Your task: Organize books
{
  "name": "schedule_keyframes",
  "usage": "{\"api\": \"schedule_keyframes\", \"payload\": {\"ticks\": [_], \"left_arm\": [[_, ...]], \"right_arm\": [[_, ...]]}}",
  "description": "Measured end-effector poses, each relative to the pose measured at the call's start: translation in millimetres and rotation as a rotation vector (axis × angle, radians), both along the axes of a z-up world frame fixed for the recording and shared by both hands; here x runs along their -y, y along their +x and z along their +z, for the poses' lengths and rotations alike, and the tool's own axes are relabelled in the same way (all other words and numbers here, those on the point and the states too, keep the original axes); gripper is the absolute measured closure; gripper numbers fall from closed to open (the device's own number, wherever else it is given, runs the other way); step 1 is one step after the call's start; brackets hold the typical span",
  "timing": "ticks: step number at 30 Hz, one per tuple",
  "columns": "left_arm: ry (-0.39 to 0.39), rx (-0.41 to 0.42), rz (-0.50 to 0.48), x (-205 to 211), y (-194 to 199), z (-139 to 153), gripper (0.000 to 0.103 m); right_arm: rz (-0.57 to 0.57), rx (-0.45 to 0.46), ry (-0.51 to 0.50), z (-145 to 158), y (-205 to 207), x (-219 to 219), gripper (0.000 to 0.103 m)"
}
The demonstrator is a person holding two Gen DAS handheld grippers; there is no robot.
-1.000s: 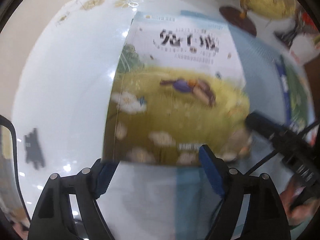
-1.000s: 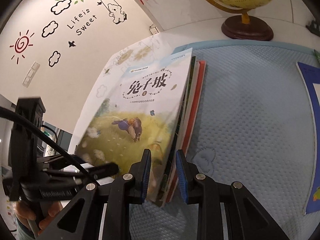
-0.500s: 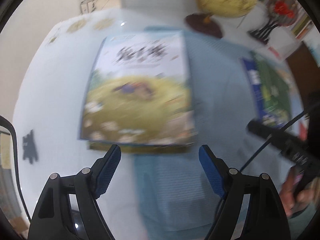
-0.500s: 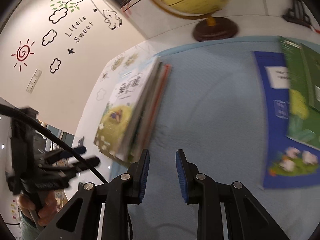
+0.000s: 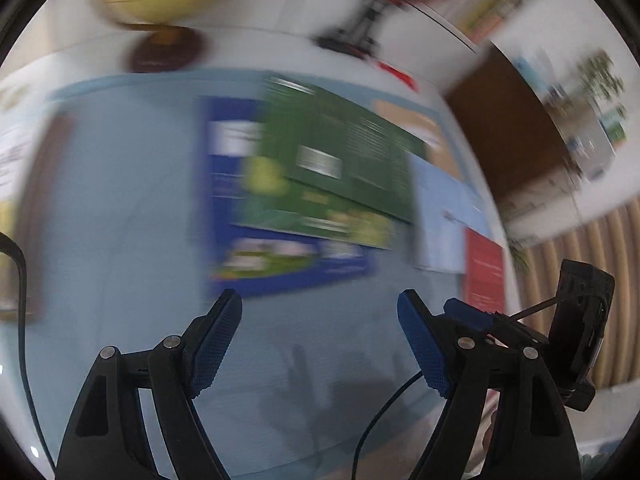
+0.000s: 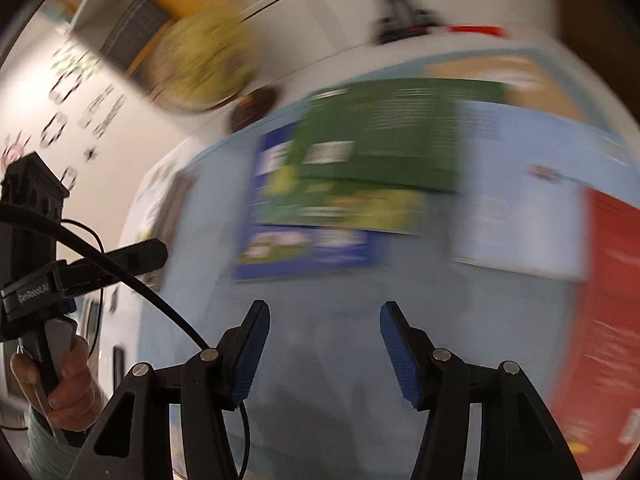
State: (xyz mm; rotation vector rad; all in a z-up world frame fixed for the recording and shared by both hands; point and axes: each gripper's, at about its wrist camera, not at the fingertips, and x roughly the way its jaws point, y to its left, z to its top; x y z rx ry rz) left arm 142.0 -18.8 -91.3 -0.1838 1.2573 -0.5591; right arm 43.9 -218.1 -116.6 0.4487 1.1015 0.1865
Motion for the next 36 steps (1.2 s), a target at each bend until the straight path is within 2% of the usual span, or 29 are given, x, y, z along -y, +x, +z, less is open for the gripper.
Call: {"api": "schedule_keyframes", "payload": {"ticks": [7,10,11,13,16,18,20,22,27,30,32,36], "left_arm": [[-0.037,-0.06,-0.19,135,-25,-27,0.026],[-0.035,-0.073,-0.227,169,-36,-37,0.027],[-0.036,-0.081,-0.239,180,-39,-41,0.028],[-0.044,-0.1,-0.276,197,-46,-48,0.041],[-0.034,-0.102,-0.305,212,-54,-55,0.045],[-0.024,-0.111,-0.3,217,-56,-60,0.045],[-0.022,-0.13,-0.294,220,-60,-67,0.045],[-0.02,-0.129,-0.292,220,-64,-69,0.045],[-0.027,-0.125,-0.29,221,-67,-70,0.045],[-0.077,-0.148,-0.302,229,-68,-73,0.045],[-0.111,-0.174,-0.311,230,-70,-79,0.045],[-0.106,-0.152,-0.311,234,-72,-78,0.045]], "right_arm": [[-0.267,-0.022,-0.048,-3,-75,136,0.047],[-0.351,-0.026,-0.067,-9,-98,175,0.047],[-0.369,-0.029,-0.066,-12,-103,187,0.047],[-0.403,-0.032,-0.055,-18,-115,207,0.049],[-0.444,-0.039,0.004,-30,-128,228,0.059],[-0.461,-0.044,0.051,-40,-132,238,0.062],[-0.463,-0.022,0.057,-39,-132,238,0.062],[-0.46,-0.026,0.009,-38,-131,236,0.062],[-0.438,-0.028,0.02,-48,-130,245,0.062],[-0.426,-0.013,-0.005,-50,-125,244,0.062],[-0.409,-0.003,-0.019,-51,-121,241,0.057],[-0.36,-0.022,-0.075,-49,-116,233,0.057]]}}
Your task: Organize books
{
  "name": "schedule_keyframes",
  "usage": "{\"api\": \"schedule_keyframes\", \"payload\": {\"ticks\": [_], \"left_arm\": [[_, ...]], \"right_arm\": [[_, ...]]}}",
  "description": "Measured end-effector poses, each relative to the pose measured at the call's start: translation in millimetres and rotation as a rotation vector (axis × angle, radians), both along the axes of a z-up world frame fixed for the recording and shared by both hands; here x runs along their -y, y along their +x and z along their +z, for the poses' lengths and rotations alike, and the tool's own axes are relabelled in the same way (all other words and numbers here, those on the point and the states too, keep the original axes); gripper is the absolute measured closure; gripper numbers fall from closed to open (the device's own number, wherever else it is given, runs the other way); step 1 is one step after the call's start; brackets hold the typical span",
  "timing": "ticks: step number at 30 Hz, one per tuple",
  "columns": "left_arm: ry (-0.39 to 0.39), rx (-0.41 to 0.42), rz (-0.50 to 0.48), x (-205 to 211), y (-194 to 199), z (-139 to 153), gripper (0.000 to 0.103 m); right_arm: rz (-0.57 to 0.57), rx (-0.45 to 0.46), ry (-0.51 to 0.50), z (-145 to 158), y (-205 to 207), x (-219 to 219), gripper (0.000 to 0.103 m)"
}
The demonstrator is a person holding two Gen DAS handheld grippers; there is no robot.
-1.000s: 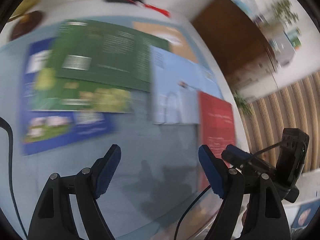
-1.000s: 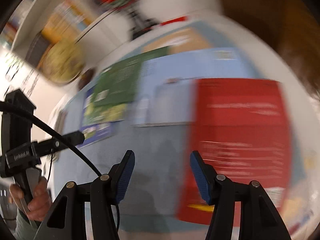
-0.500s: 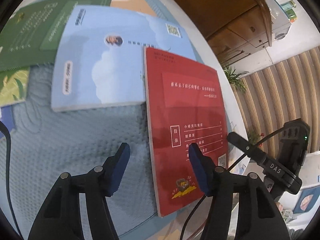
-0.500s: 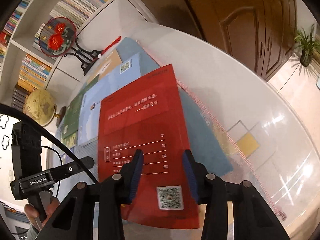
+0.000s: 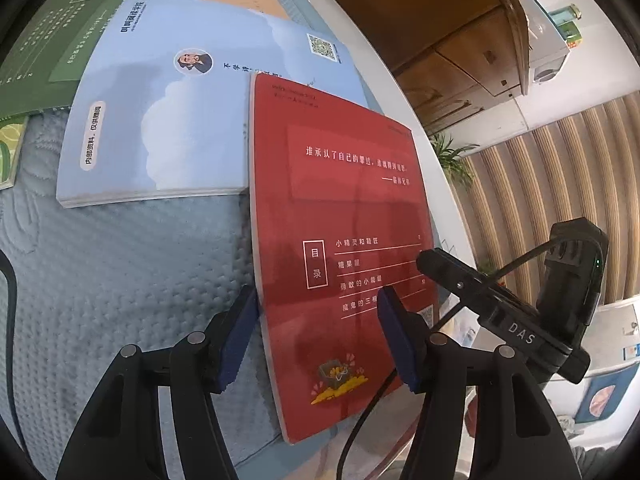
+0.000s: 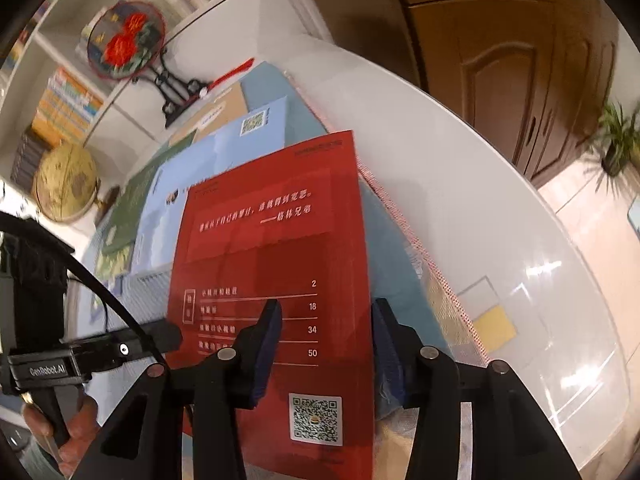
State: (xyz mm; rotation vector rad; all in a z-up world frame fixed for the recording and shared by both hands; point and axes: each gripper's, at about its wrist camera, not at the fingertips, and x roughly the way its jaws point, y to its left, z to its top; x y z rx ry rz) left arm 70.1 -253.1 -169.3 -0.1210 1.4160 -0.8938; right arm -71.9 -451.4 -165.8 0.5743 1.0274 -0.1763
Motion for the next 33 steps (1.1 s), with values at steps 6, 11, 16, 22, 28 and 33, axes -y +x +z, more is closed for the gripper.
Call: {"api": "schedule_keyframes", "payload": {"ticks": [6,11,16,22,28,33], "left_arm": [[-0.039,-0.045,0.028,-9,9,-3,0.045],[-0.049,-0.063,0.038,-16,12,-4,0.045],[-0.043,-0.052,0.076,-39,12,2,0.045],[-0.074,-0.013,0.254,-106,22,25,0.045],[-0.065,0.051,0.512,-199,32,45,0.045],[0.002,0.052,0.67,-271,33,39,0.045]], "right_arm": [[-0.035,0.086,0.272,3,-18,24,0.057],[-0.032,0.239,0.534,18,-31,31,0.057],[0.017,0.339,0.698,36,-25,18,0.057],[0.163,0.403,0.76,70,9,-27,0.057],[0.392,0.351,0.828,82,53,-111,0.057],[0.627,0.218,0.783,76,59,-180,0.054]]}}
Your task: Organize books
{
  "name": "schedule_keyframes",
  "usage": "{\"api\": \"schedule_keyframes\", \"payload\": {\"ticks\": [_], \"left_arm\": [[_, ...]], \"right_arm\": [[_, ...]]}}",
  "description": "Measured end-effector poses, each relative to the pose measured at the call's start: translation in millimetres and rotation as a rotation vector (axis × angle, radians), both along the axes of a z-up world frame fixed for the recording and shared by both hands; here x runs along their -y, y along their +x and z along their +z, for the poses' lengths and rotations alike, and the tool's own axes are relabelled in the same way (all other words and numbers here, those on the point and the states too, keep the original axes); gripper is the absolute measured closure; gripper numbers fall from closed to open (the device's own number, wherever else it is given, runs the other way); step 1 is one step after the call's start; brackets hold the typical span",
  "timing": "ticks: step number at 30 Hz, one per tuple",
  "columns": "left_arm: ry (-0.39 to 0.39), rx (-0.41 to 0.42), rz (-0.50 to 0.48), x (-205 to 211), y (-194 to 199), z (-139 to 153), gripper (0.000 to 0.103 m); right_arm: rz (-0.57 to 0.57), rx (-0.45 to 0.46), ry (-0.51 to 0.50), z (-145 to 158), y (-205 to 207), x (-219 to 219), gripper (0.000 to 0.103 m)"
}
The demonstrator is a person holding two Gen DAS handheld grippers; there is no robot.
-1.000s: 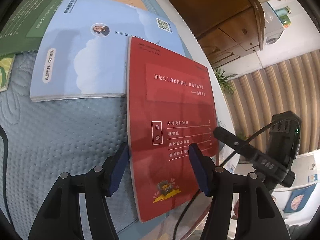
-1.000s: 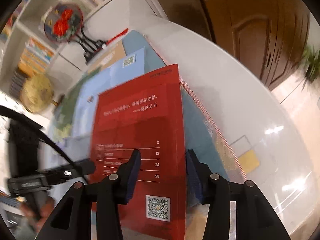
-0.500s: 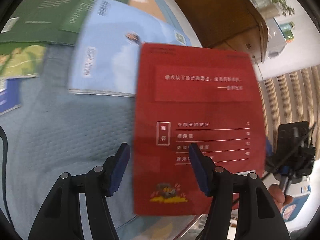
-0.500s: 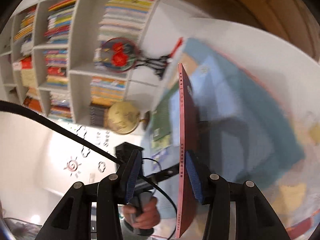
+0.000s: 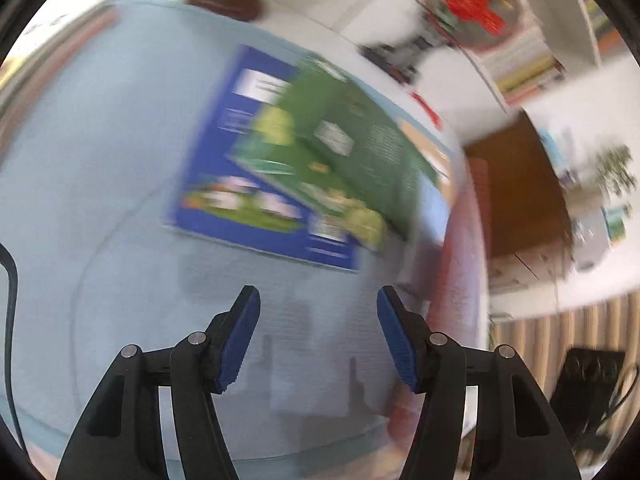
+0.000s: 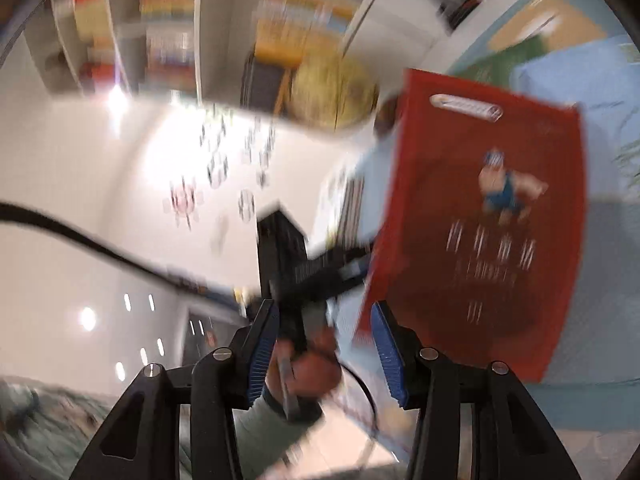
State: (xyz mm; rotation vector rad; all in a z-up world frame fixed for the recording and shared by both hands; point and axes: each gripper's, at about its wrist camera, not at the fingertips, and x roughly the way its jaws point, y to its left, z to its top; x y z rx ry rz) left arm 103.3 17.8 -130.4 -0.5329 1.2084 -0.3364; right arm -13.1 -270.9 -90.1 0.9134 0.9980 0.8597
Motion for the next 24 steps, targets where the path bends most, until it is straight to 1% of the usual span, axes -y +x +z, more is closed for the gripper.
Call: {"api": "schedule_keyframes", "payload": {"ticks": [1,2,3,4,5,7,8,10,12,13,15,17,18,19,21,22,23,24], "left_arm": [[0.017,-0.01,0.009,-3,-1,-2,0.045],[0.024,-0.017,0.01,-7,-1,-5,0.045],[0.025,-0.025,0.002,-6,-2,-7,0.045],[0.027,-0.031,-0.011,-1,-2,-11,0.045],[0.034,-0.034,-0.022,-3,-3,-14,0.045],[0.059,-0.031,-0.06,15,-1,-18,0.045],[0.073,-0.028,-0.079,12,-1,-18,0.045],[0.126,-0.023,-0.118,25,2,-23,0.045],[0.147,-0.027,-0.155,37,5,-29,0.045],[0.161,-0.03,-0.164,39,5,-32,0.045],[0.181,-0.022,-0.178,42,5,-34,0.045],[0.195,-0.012,-0.186,44,6,-33,0.045],[0.193,-0.012,-0.186,44,6,-33,0.045],[0.184,-0.013,-0.185,43,6,-34,0.043],[0.167,-0.013,-0.182,40,7,-35,0.043],[0.163,-0.013,-0.184,39,7,-35,0.043],[0.162,-0.013,-0.186,38,7,-35,0.043],[0.165,-0.012,-0.183,40,6,-36,0.043]], "right_arm": [[0.044,-0.008,-0.049,-3,-2,-12,0.05],[0.062,-0.014,-0.094,-6,-3,-19,0.048],[0.072,-0.021,-0.167,-9,-3,-26,0.048],[0.074,-0.034,-0.277,-17,-3,-32,0.048],[0.069,-0.046,-0.345,-22,-1,-35,0.048],[0.032,-0.085,-0.561,-39,7,-41,0.048],[0.016,-0.093,-0.636,-44,12,-42,0.048],[-0.012,-0.096,-0.76,-55,22,-45,0.048],[-0.055,-0.09,-0.803,-61,31,-42,0.048],[-0.07,-0.09,-0.804,-63,34,-42,0.048],[-0.1,-0.082,-0.809,-67,41,-44,0.052],[-0.105,-0.069,-0.843,-68,45,-47,0.053],[-0.093,-0.056,-0.841,-67,45,-48,0.053],[-0.072,-0.046,-0.794,-64,44,-47,0.052],[-0.026,-0.058,-0.714,-61,41,-45,0.037],[-0.007,-0.073,-0.701,-62,40,-42,0.023],[0.016,-0.079,-0.695,-64,39,-41,0.022],[0.034,-0.054,-0.701,-63,38,-40,0.022]]}}
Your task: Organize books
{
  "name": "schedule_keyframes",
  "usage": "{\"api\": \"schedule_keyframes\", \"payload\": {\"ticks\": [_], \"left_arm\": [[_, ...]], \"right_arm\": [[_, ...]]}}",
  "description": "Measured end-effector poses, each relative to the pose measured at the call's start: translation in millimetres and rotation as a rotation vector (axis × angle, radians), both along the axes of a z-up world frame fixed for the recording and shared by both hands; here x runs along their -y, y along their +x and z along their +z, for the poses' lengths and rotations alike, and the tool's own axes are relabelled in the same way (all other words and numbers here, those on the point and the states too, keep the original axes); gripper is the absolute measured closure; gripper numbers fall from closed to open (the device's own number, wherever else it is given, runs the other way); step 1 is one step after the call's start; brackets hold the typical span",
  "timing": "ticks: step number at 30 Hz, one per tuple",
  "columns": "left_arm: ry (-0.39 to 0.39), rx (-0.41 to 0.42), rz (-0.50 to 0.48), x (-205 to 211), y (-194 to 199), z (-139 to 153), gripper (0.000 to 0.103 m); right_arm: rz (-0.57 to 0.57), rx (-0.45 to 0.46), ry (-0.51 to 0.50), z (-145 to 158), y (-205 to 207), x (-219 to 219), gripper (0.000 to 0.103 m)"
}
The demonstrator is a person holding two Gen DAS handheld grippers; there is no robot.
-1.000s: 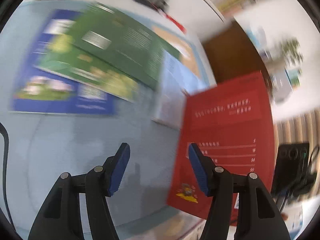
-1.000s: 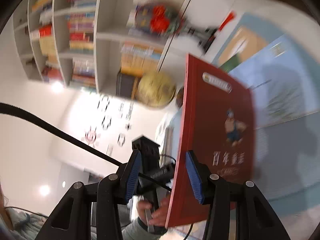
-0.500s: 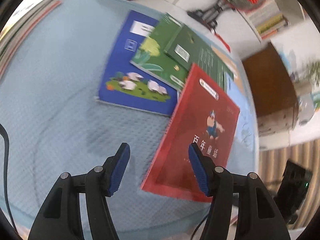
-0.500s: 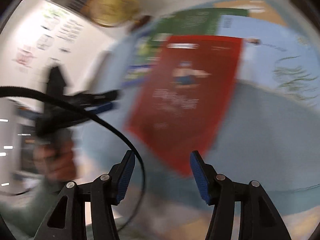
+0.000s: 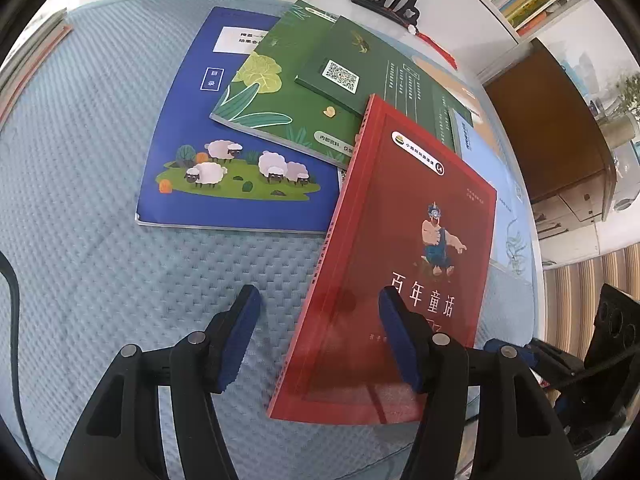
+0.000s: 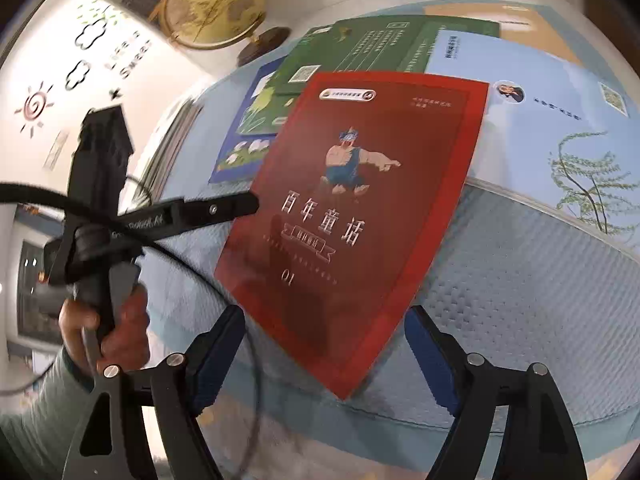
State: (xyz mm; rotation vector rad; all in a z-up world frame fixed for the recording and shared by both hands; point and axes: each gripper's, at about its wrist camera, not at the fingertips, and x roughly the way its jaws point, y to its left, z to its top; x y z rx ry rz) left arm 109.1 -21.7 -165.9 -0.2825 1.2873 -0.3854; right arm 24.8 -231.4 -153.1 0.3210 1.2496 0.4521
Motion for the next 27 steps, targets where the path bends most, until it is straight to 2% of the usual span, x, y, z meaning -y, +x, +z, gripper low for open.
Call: {"api": "schedule_keyframes", "payload": {"ticks": [3,4,7,8,10,13,15,17,18,21,22,24,25,26,27], "left_arm": [[0.018,0.01,-0.013,3,0,1,0.043],[0.028,0.017,-0.02,3,-1,1,0.043],[0.042,0.03,-0.031,7,-3,1,0.043],[0.044,0.034,-0.033,8,-3,1,0.043],[0.047,0.043,-0.045,10,-5,2,0.043],[0.021,0.045,-0.072,15,-10,1,0.044],[0.008,0.043,-0.074,16,-13,3,0.043],[-0.044,0.027,-0.063,12,-16,4,0.043],[-0.099,0.019,-0.043,6,-18,7,0.043],[-0.343,0.014,0.017,-17,-26,21,0.043],[-0.397,0.017,0.022,-20,-28,26,0.043],[-0.429,0.024,0.015,-18,-32,29,0.043],[-0.418,0.018,0.009,-13,-34,26,0.045],[-0.402,0.007,0.0,-8,-35,21,0.049],[-0.377,-0.016,-0.013,0,-37,12,0.061]], "right_arm": [[0.037,0.046,-0.108,1,-5,2,0.028],[0.03,0.065,-0.148,2,-5,3,0.041],[0.014,0.097,-0.231,0,1,4,0.048],[0.003,0.1,-0.225,-2,3,6,0.054],[-0.049,0.088,-0.205,-9,8,7,0.059],[-0.112,0.095,-0.216,-17,10,4,0.058],[-0.119,0.101,-0.189,-17,7,4,0.058],[-0.128,0.099,-0.177,-17,5,7,0.058],[-0.133,0.097,-0.163,-17,4,11,0.058],[-0.171,0.078,-0.076,-20,2,26,0.058],[-0.186,0.072,-0.044,-21,2,31,0.058],[-0.204,0.067,-0.01,-24,3,32,0.058],[-0.205,0.067,-0.005,-25,5,31,0.058],[-0.203,0.07,-0.005,-25,4,30,0.058],[-0.199,0.073,-0.008,-25,4,30,0.058]]}}
